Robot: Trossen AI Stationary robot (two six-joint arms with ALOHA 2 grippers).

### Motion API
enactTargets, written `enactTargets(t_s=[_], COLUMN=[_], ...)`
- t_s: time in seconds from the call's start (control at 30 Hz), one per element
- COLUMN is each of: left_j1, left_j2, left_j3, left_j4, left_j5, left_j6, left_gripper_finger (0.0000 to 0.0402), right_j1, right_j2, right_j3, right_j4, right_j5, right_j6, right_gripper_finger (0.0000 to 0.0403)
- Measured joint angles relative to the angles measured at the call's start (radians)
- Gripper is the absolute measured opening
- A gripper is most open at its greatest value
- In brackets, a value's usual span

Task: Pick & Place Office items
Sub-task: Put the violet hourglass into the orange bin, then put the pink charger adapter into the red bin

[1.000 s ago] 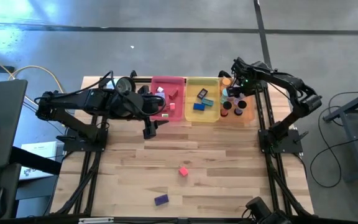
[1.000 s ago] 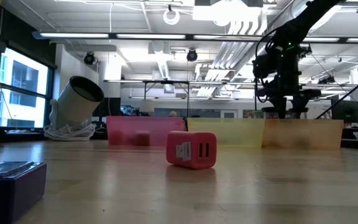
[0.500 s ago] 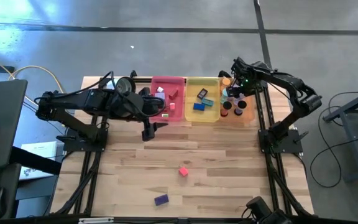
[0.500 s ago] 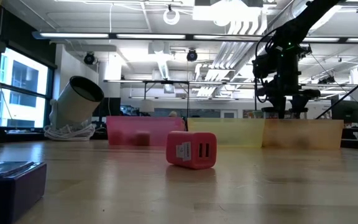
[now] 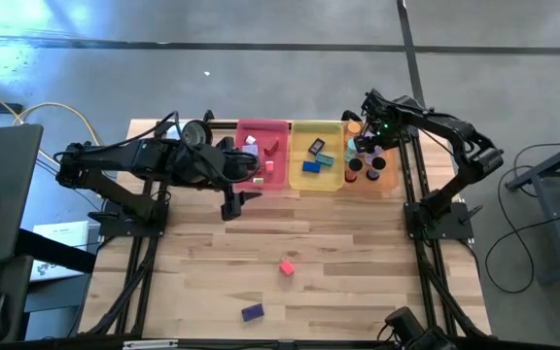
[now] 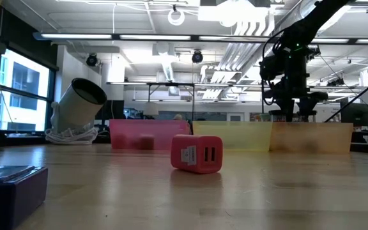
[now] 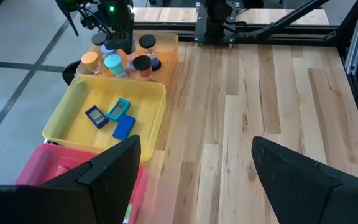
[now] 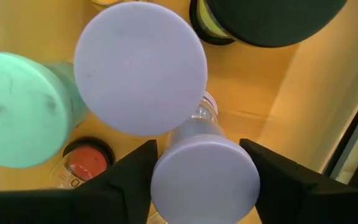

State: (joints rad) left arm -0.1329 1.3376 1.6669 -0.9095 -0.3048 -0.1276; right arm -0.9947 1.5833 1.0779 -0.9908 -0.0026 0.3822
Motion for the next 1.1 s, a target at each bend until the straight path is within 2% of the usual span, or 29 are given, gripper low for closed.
enactTargets(t_s=[0.1,0.33,0.47,0.77,1.1], left_j1=[0.000,0.000,0.000,0.000,0.000], left_j2=[0.000,0.000,0.000,-0.001,-0.002], left_j3=[0.000,0.000,0.000,0.000,0.000], left_j4=[-0.008,-0.012,-0.012,-0.027,-0.148], left_j5=[0.000,0.000,0.000,-0.001,-0.001], left_j6=[-0.001,0.000,0.000,-0.001,-0.076], left_gripper_finger=[0.0301,0.0301,0.0301,0.0301,0.0301], right_j1=[0.000,0.000,0.000,0.000,0.029], right_j2=[0.000,0.000,-0.015,-0.181,-0.482], right_j3=[0.000,0.000,0.000,0.001,0.001], right_j4=[0.000,0.001,-0.005,0.008,0.056], right_j5=[0.000,-0.001,-0.004,0.053,0.049], right_j6=[-0.012,0.034,0.035,0.055,0.110], right_gripper_finger=[0.0234,0.0328,0.0358,0.0373,0.0370])
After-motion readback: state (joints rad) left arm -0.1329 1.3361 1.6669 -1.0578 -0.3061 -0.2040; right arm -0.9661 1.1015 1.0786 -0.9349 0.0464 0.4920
